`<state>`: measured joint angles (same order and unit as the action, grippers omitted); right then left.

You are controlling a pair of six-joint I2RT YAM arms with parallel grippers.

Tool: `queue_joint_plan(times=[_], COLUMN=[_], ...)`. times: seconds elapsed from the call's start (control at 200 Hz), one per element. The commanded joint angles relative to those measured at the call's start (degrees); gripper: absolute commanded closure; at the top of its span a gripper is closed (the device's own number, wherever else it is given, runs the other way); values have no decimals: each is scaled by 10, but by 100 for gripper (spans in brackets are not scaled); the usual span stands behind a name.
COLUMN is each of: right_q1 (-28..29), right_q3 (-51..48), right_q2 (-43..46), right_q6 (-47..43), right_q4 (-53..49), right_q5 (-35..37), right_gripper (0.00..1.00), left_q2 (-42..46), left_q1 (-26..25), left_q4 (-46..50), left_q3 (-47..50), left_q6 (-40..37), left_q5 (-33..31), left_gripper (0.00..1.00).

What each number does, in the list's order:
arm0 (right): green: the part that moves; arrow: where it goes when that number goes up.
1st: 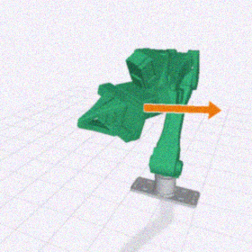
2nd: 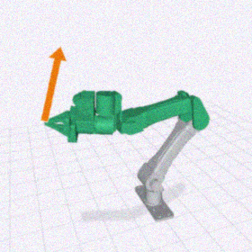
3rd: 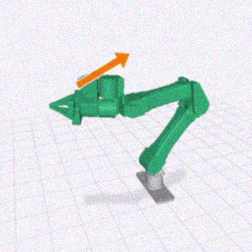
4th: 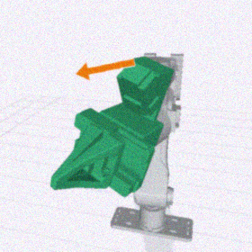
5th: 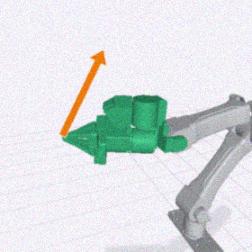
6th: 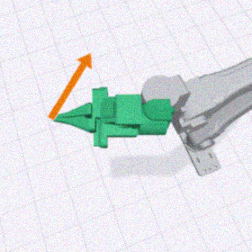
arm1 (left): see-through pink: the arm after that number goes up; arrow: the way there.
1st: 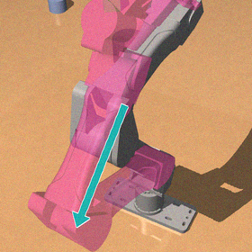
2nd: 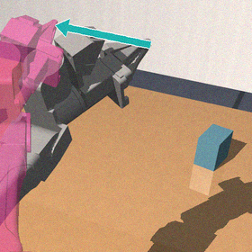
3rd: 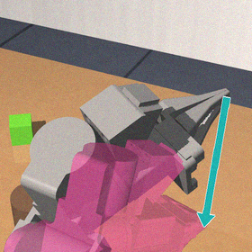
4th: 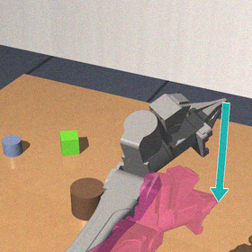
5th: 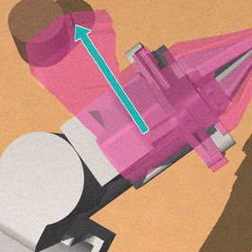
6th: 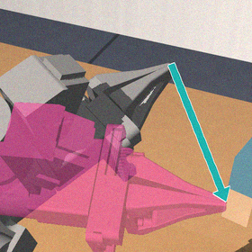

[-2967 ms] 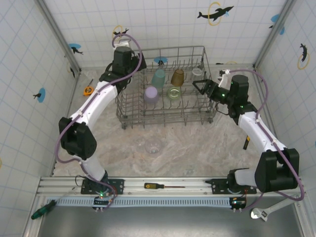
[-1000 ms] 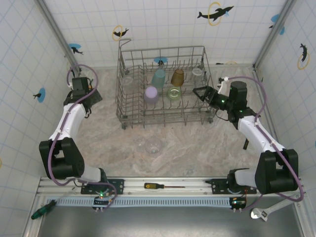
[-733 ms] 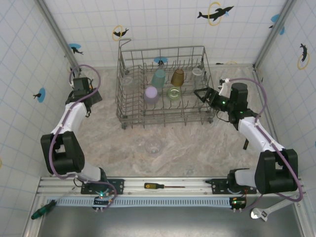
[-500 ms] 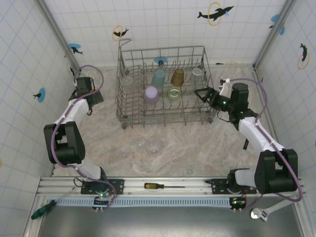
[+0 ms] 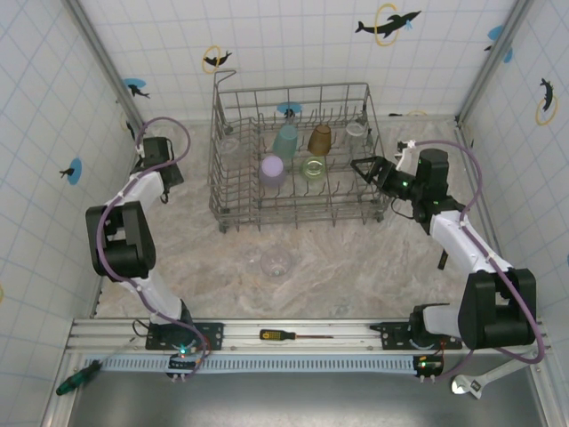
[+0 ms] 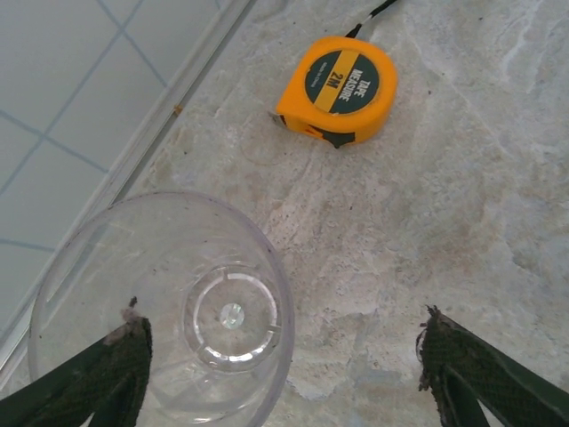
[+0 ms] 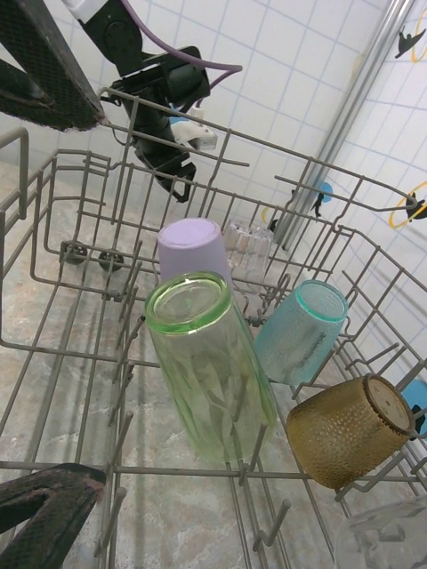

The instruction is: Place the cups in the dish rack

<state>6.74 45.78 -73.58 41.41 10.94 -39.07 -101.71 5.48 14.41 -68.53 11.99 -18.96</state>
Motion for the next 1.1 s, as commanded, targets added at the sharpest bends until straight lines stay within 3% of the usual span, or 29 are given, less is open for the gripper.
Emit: queue_joint_plan(times=[0.0,0.25,0.53,0.696,1.096], right_q1=[-2,-2,-2,-2,-2], right_q3=[-1,-3,-2,-3,-5], right_q2=[3,7,13,19,19], right_q6=[4,4,4,4,4], right_q4=[26,24,19,17,20], right_q5=[-6,-5,-2,1,1], right_gripper=[0,0,0,0,0], left_q2=[-12,-29,-47,-48,41], left_q1=[5,5,5,5,5], left_q4=[-9,3,13,32,52], left_q3=[-15,-21,-20,-26,18], left_q6=[5,9,20,30,113], left_q5=[-22,-36,-36,-17,76], left_gripper=[26,63,67,100,100])
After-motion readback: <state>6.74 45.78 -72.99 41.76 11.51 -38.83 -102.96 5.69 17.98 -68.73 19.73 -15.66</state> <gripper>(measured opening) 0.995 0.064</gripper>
